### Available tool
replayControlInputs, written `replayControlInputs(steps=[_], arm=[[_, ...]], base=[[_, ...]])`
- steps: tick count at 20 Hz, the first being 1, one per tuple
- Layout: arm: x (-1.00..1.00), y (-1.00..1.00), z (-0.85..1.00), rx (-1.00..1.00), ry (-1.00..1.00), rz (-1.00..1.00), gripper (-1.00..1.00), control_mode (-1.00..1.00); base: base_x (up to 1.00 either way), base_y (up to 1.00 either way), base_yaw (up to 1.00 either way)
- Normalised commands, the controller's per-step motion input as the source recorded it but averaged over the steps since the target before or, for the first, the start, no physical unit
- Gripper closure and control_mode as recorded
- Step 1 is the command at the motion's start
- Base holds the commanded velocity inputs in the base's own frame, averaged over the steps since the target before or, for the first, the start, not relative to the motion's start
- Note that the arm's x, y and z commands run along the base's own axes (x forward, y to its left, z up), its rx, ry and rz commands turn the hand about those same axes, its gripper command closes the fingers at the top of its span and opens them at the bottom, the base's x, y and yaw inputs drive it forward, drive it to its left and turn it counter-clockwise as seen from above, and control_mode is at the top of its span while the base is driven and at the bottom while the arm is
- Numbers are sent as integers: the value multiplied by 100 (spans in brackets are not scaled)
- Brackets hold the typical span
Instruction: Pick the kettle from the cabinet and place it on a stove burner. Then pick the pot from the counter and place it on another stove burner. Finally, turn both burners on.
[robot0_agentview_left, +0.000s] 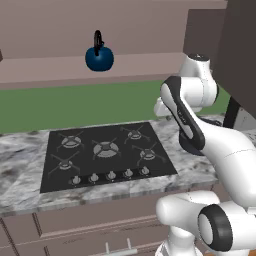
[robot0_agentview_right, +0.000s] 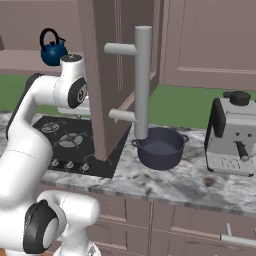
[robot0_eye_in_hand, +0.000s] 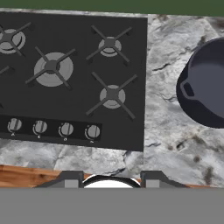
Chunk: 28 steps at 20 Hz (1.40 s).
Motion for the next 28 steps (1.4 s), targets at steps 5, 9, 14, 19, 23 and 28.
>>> replayControlInputs(steps=[5, 9, 14, 19, 23, 28], arm=[[0, 0, 0, 0, 0, 0, -100, 100], [0, 0, 0, 0, 0, 0, -100, 100], [0, 0, 0, 0, 0, 0, -100, 100], [0, 0, 0, 0, 0, 0, -100, 100], [0, 0, 0, 0, 0, 0, -100, 100], [0, 0, 0, 0, 0, 0, -100, 100]], base=[[0, 4, 0], [0, 24, -3], [1, 33, -6], [1, 46, -6], [5, 46, -5], [13, 41, -3]])
